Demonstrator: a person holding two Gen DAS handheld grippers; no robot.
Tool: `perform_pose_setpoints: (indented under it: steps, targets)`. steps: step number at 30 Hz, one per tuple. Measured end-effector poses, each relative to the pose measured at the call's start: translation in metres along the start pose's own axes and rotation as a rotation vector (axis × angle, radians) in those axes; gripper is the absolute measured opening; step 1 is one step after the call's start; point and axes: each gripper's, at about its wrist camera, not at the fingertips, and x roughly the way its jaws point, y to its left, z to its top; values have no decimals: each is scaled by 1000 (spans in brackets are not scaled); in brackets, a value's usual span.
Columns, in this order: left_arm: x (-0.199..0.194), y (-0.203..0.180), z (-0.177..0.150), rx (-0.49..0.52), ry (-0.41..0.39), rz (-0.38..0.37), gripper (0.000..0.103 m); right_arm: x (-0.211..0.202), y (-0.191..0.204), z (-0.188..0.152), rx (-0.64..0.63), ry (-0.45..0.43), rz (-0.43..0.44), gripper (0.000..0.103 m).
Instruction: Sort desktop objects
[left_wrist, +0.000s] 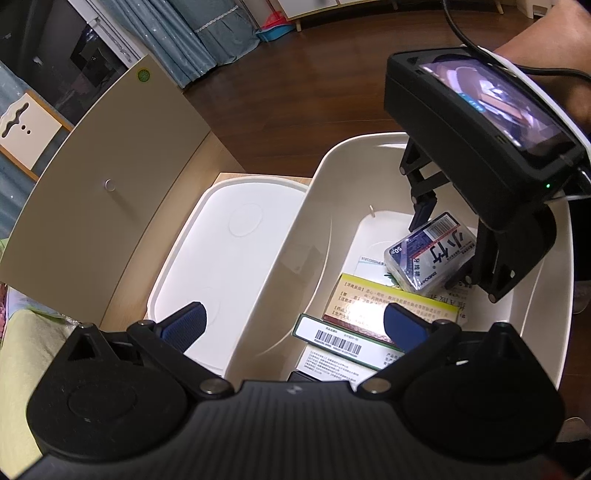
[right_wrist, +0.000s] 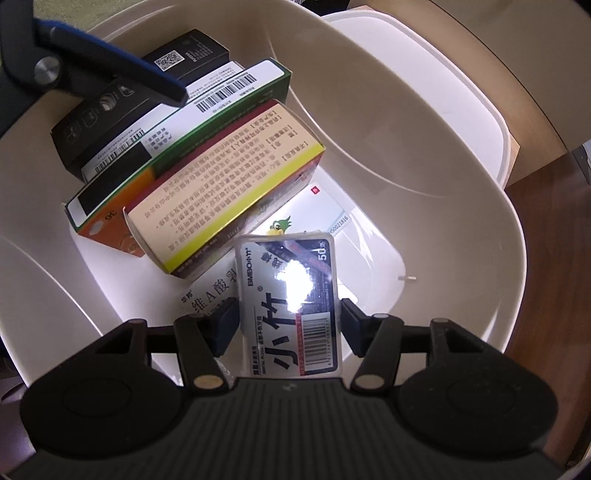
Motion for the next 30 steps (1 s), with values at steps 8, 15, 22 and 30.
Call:
perform_pose_setpoints:
  steps: [8,15,22,30]
  targets:
    - [0,0,-3,2,8,6,103,-2,-4,4,38,3,25,55]
    - [0,0,-4,6,12,6,103,-7,-2,4,-20,-1,-65,54]
    - [0,-1,-3,8,14,4,103,-8,29,-4,-289,18,-140,54]
    - [1,-2,-3,16,18,5,103,-11,39,-5,-503,71,-152,53]
